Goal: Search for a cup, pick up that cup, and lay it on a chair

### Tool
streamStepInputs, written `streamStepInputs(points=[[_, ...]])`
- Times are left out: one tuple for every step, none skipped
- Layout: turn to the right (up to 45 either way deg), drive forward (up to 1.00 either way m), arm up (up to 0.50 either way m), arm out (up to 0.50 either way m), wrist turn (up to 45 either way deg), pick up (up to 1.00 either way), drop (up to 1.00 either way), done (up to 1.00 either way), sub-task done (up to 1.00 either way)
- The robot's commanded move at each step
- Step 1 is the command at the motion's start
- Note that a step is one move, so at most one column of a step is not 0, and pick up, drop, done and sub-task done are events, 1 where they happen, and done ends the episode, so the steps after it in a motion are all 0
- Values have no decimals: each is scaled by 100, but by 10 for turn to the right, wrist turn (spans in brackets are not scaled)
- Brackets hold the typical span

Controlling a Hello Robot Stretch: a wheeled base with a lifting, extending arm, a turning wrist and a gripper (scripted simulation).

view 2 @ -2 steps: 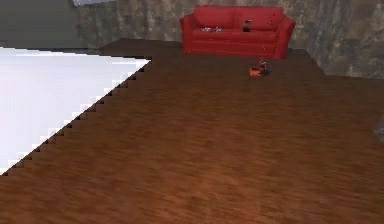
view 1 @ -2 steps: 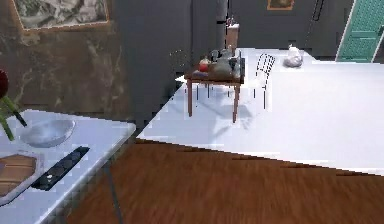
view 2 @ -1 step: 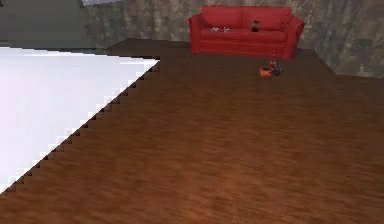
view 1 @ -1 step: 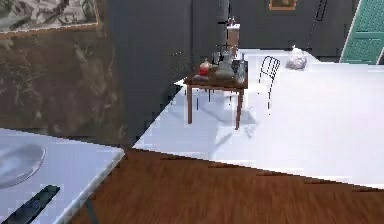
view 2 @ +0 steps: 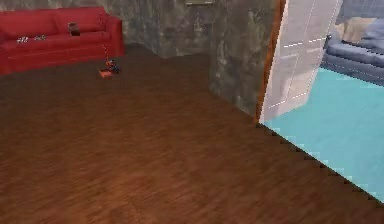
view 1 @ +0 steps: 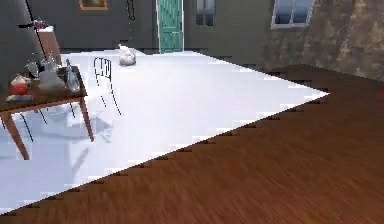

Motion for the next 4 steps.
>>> streamStepInputs(points=[[450, 0, 0, 0, 0, 0, 0, 0, 0], [120, 0, 0, 0, 0, 0, 0, 0, 0], [0, 10, 0, 0, 0, 0, 0, 0, 0], [-450, 0, 0, 0, 0, 0, 0, 0, 0]])
